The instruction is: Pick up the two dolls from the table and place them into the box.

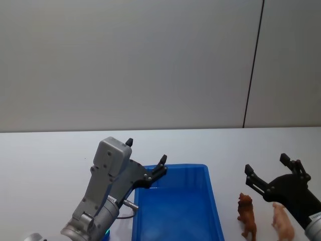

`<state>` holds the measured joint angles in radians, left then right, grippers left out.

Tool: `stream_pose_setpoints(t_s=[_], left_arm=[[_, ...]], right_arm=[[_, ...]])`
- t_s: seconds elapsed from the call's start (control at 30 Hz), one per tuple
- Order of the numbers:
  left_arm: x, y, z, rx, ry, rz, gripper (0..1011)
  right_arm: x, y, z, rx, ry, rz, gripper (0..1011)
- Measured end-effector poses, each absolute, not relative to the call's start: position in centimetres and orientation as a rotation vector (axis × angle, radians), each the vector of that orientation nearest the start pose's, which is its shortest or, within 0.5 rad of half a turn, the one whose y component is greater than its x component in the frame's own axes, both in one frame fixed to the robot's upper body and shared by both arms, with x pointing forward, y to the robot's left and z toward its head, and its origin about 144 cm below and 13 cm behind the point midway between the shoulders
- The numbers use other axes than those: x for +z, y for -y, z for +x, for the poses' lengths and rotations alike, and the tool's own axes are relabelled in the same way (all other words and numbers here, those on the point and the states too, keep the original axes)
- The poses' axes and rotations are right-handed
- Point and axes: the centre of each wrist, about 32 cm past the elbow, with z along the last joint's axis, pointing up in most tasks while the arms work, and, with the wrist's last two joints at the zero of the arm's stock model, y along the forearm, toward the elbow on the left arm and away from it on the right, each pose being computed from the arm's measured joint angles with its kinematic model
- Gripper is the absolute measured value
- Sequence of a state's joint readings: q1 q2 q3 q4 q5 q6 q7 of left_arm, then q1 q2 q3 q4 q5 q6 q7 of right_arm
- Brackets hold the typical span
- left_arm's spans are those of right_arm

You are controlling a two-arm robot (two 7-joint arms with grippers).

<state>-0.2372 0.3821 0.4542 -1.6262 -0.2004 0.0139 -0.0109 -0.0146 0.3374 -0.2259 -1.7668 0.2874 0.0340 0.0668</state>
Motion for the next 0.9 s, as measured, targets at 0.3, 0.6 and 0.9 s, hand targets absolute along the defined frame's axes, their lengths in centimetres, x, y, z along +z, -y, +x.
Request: stream_pose_setpoints(t_s=[0.3, 0.6, 0.9], left_arm=[[120.4, -19.8, 49.2, 1.124, 0.268, 0.061, 1001], [120.4, -19.8, 49.2, 1.124, 0.268, 0.061, 1002], [120.4, -19.8, 49.2, 1.124, 0.268, 0.061, 1002]], right_arm=[[118.8, 23.8, 44.2, -1.234, 0.073, 0.022, 1001], [118.7, 24.2, 43.6, -1.274, 0.044, -0.007, 1001], [118.3, 24.7, 42.7, -1.325, -0.007, -0.069, 1001]])
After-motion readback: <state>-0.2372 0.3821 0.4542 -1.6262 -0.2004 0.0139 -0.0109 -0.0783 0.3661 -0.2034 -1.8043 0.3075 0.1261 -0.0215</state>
